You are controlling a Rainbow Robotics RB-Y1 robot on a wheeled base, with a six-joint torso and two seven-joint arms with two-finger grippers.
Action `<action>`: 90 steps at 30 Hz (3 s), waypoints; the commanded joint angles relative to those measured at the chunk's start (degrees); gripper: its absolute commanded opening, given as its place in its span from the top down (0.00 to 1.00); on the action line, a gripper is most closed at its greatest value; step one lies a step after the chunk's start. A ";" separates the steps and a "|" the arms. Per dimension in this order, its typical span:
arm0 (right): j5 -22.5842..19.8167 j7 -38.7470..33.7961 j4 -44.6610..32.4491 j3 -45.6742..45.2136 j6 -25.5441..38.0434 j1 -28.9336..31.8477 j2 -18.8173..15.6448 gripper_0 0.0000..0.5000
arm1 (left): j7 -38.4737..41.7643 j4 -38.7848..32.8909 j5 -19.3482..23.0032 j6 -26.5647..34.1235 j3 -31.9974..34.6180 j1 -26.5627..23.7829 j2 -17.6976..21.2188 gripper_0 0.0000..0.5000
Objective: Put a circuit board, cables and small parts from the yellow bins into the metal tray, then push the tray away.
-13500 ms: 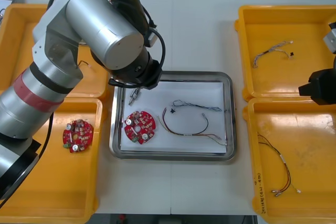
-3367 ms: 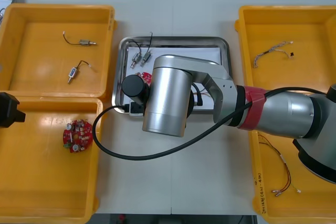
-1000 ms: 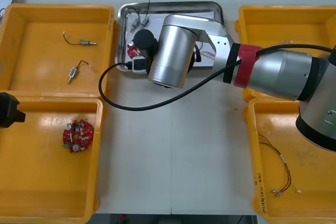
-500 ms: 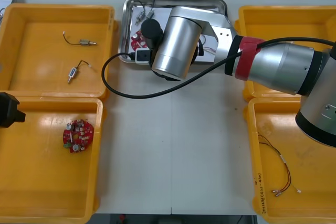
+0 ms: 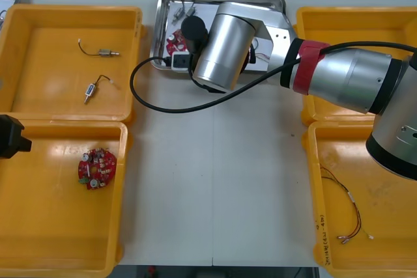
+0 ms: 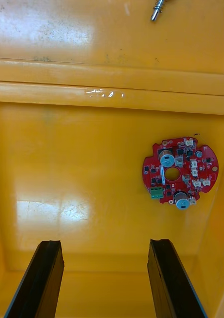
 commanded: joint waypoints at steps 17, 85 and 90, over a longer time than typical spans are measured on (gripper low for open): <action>-2.97 5.53 -3.81 -3.65 7.65 -3.93 0.76 0.00 | -5.81 -1.67 0.46 0.35 1.76 0.97 2.47 0.00; -4.20 -19.25 -63.13 -88.64 46.28 59.79 -17.08 0.00 | -5.81 -1.67 0.46 0.35 1.76 0.97 2.47 0.00; -6.31 -19.43 -61.90 -91.89 46.28 62.96 -17.26 0.00 | -5.81 -1.67 0.46 0.35 1.76 0.97 2.47 0.00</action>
